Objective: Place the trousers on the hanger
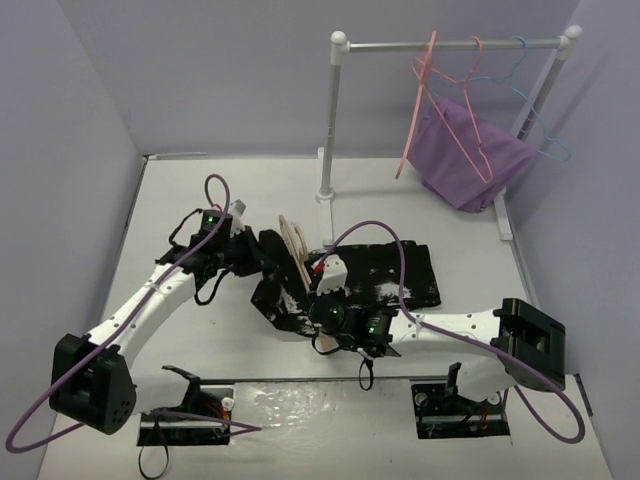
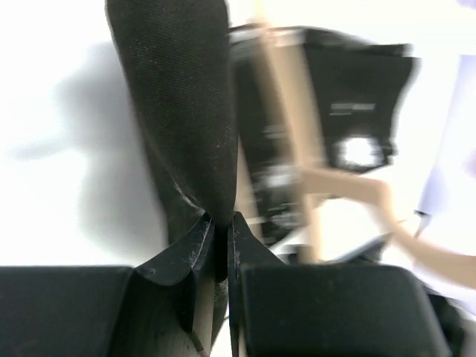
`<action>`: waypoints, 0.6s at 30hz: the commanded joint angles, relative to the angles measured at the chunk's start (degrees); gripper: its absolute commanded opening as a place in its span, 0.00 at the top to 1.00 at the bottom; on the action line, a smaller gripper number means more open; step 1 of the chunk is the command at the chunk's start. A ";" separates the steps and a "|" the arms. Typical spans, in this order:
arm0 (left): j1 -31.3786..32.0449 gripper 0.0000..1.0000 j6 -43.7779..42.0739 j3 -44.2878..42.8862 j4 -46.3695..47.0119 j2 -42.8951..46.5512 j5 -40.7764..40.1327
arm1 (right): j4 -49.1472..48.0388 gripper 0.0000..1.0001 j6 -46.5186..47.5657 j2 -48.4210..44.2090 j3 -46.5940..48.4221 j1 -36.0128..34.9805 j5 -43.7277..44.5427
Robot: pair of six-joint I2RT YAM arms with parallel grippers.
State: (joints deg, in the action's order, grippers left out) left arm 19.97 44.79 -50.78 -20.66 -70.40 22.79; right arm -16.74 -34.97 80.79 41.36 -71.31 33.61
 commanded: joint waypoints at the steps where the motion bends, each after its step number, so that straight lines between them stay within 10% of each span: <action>1: 5.73 1.00 9.68 -5.58 12.82 -1.56 1.22 | 0.03 1.00 -3.16 -5.43 0.07 -0.32 4.06; 18: 15.71 1.00 15.82 -5.58 34.07 -17.02 -3.19 | 2.57 1.00 -6.82 -13.48 -4.70 0.86 6.87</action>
State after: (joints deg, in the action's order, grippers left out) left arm 33.68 57.86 -53.99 0.85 -87.11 19.83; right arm -12.23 -39.31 71.29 37.13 -71.24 36.45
